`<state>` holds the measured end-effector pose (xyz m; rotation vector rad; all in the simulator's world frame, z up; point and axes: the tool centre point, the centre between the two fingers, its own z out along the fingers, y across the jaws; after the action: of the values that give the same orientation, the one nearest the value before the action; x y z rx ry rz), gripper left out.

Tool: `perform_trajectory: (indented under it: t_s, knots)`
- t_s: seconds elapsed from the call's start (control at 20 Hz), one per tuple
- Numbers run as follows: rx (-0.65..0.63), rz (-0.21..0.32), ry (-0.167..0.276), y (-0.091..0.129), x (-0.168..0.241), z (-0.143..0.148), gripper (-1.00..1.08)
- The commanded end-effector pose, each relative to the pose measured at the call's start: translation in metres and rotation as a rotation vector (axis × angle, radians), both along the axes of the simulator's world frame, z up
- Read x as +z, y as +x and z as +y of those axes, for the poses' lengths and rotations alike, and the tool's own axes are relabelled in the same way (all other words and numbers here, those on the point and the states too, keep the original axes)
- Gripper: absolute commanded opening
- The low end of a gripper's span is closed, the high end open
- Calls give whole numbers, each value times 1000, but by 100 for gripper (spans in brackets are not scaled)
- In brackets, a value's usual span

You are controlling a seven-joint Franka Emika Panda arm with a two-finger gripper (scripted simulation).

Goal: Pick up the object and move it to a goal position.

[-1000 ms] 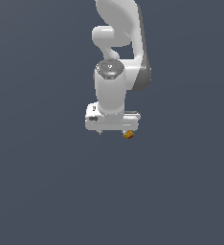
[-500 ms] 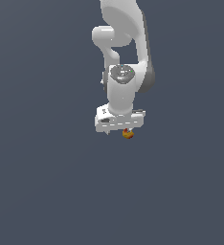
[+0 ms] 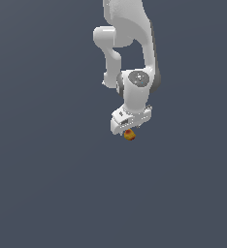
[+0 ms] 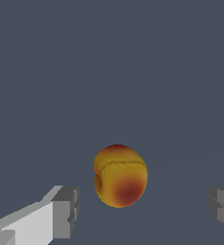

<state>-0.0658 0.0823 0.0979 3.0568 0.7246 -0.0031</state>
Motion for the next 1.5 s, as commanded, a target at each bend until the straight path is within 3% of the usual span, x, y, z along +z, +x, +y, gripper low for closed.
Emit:
perform_trajectory:
  t_s: [0.0,0.3,1.3,1.35,1.45]
  knots:
    - [57,-1,0,-10,-6,8,100]
    - [117,-2,1,-20,-13,17,100]
    - [119,-2,1,-21,-63,17,100]
    - [119,-2,1,-21,-63,17,-100]
    - [119,-2,1,-21,-63,17,-100]
